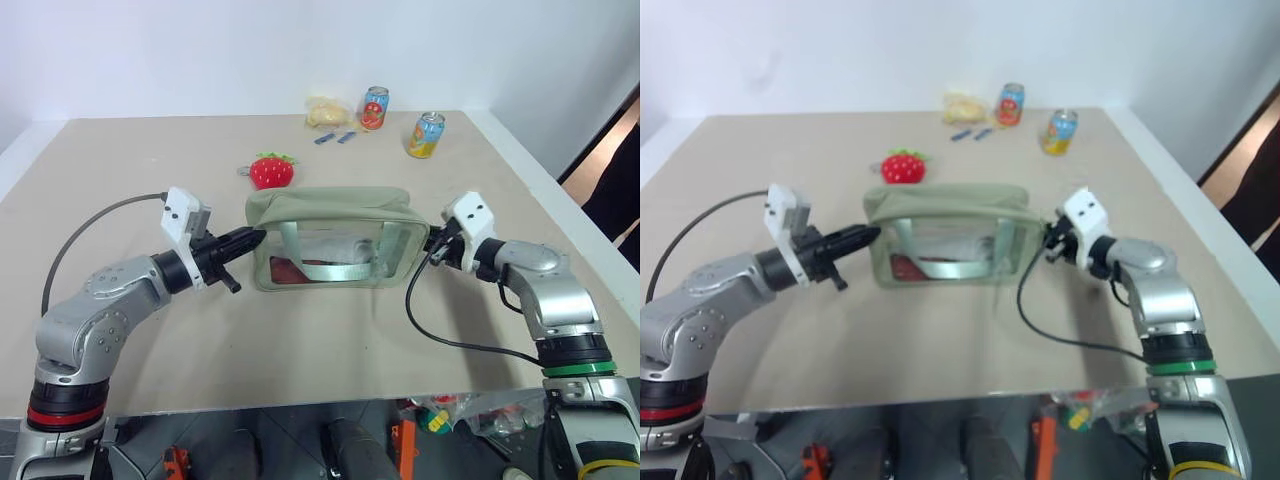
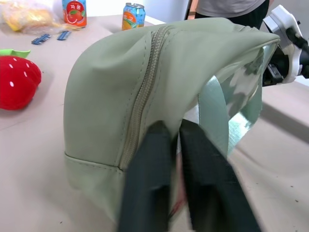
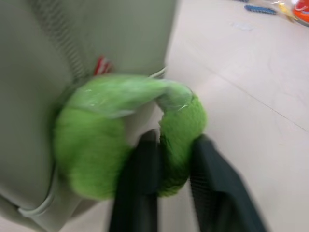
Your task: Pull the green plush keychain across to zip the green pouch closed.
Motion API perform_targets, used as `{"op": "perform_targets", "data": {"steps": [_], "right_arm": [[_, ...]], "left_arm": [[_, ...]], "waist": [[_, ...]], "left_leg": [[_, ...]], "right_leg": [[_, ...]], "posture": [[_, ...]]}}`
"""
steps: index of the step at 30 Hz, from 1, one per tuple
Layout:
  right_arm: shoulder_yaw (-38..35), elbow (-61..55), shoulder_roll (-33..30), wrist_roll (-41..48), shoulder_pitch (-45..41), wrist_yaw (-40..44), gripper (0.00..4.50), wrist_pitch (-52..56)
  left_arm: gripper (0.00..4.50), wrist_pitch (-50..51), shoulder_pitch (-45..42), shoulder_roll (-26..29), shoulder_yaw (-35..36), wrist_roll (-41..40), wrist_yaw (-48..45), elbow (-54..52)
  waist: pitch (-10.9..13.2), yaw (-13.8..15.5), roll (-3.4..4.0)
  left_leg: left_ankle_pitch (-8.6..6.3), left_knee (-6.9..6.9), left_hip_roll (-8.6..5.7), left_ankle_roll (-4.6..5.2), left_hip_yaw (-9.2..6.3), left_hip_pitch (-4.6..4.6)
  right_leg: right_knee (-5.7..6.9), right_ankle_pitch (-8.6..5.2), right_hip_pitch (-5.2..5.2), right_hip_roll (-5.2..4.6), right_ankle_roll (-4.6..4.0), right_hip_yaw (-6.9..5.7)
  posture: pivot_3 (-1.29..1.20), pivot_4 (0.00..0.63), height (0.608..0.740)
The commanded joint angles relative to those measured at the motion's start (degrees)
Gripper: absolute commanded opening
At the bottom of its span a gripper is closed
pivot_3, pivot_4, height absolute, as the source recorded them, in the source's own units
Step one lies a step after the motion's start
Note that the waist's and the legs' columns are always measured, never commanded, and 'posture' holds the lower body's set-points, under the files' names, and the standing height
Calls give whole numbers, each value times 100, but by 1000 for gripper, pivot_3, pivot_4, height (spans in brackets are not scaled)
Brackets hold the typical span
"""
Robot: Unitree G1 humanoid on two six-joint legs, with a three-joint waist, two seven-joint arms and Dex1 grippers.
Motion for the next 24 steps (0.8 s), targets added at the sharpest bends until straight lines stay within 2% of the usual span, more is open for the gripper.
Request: {"op": "perform_targets", "data": {"steps": [1,6,7,8,16,21,24], "right_arm": [[-645,-610,-199,737,-225,227,2581,398],[-1095,-1261,-586,1655,-82,717,4251,1142],[-1187,-1364,-627,1819,-38,768,4481,1230],[-1307,-1452,-648,2007,-15,801,4500,1331],[-1796,-1867,-923,2608,92,703,4500,1648],[-2134,-3069,-1363,3462,1025,755,4500,2571],[-2191,-3898,-965,3852,1717,203,4500,2725]], "left_arm": [[2001,163,-191,210,211,-240,-85,-205],[3639,263,-312,469,319,-354,-273,-68],[3960,269,-329,486,326,-374,-285,-56],[4409,273,-351,491,327,-395,-289,-45],[4467,309,-394,621,680,-553,-248,8],[4467,-187,212,854,1039,36,-47,-290],[4467,-561,836,785,1060,538,231,-625]], "waist": [[1,0,0],[2,-7,0],[2,-8,0],[2,-8,0],[3,-10,-1],[2,-6,-2],[0,-7,-6]], "left_leg": [[0,-1,0,0,0,-2],[-1,-8,3,1,-2,-4],[-1,-8,4,1,-4,-3],[-1,-8,4,2,-4,-3],[-1,-3,3,2,-2,-4],[-3,-18,4,3,-4,-2],[-10,-19,6,-1,-4,0]], "right_leg": [[0,2,-3,0,3,0],[0,8,-9,6,15,-2],[0,7,-9,6,13,-3],[0,6,-8,6,12,-3],[0,-3,-8,4,-5,-1],[0,-12,-9,3,-2,-3],[1,-15,-10,3,7,-4]], "posture": [[0,150,740],[0,150,740],[0,150,740],[0,150,740],[0,150,740],[0,150,740],[0,150,740]]}}
